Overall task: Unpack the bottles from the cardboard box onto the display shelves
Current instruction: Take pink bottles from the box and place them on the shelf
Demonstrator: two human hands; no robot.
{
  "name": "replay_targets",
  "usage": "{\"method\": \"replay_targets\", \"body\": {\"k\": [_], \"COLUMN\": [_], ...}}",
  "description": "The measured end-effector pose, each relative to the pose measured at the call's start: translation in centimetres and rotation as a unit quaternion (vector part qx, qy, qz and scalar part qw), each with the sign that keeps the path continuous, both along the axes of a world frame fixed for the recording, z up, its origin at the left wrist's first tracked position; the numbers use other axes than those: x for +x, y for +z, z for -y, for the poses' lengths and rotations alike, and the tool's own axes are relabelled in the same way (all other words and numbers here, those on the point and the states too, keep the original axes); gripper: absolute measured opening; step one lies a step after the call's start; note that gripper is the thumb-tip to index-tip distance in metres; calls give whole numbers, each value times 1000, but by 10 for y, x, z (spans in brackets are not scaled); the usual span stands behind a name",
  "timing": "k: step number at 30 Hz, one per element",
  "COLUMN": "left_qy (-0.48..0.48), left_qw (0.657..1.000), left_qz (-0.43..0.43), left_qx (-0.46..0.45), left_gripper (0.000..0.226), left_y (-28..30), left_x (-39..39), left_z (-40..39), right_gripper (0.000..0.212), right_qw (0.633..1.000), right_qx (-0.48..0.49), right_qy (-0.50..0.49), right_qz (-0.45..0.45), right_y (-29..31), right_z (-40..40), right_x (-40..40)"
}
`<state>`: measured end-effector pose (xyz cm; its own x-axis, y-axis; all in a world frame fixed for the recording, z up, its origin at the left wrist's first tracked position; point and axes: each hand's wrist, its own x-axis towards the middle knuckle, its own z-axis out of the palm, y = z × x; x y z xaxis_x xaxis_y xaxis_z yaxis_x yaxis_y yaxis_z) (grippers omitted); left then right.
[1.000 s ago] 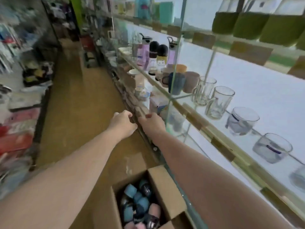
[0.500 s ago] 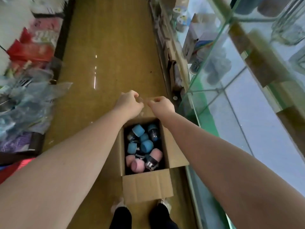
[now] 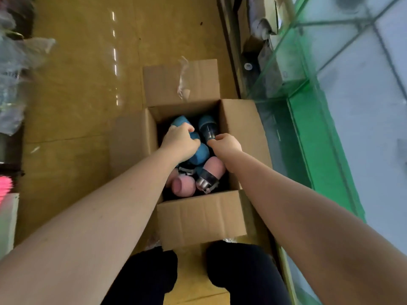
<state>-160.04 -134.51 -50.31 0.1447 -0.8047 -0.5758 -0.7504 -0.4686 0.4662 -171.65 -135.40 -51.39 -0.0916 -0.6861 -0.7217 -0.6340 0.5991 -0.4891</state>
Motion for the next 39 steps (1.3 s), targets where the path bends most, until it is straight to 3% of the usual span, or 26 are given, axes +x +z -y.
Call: {"method": "replay_targets", "body": {"k": [11, 15, 19, 25, 30, 34, 39], "left_qy": [-60, -99, -122, -179, -200, -140, -37], "left_qw": [998, 995, 991, 974, 966, 984, 998], "left_qz": [-6, -9, -22, -17, 70, 53, -21], "left_qx": [17, 22, 54, 135, 148, 98, 44], "left_gripper": [47, 47, 53, 80, 118, 90, 76], "left_y": [-209, -251, -276, -307, -328, -332, -307], "left_x": [-8, -19, -33, -55, -56, -53, -36], "left_z": [-20, -23, -23, -30, -43, -43, -24], "right_gripper": [33, 42, 56, 53, 55, 52, 44], "right_qw": [997, 982, 968, 954, 955, 966, 966], "right_qx": [32, 31, 23, -9, 9, 14, -32], "right_qy": [21, 121, 151, 213, 213, 196, 204], "right_qz": [-62, -145, -199, -213, -206, -166, -155], "right_y": [-198, -233, -254, -267, -254, -237, -247], "right_z": [-18, -15, -9, -12, -14, -14, -12], "right_x": [-2, -6, -10, -11, -13, -22, -22]}}
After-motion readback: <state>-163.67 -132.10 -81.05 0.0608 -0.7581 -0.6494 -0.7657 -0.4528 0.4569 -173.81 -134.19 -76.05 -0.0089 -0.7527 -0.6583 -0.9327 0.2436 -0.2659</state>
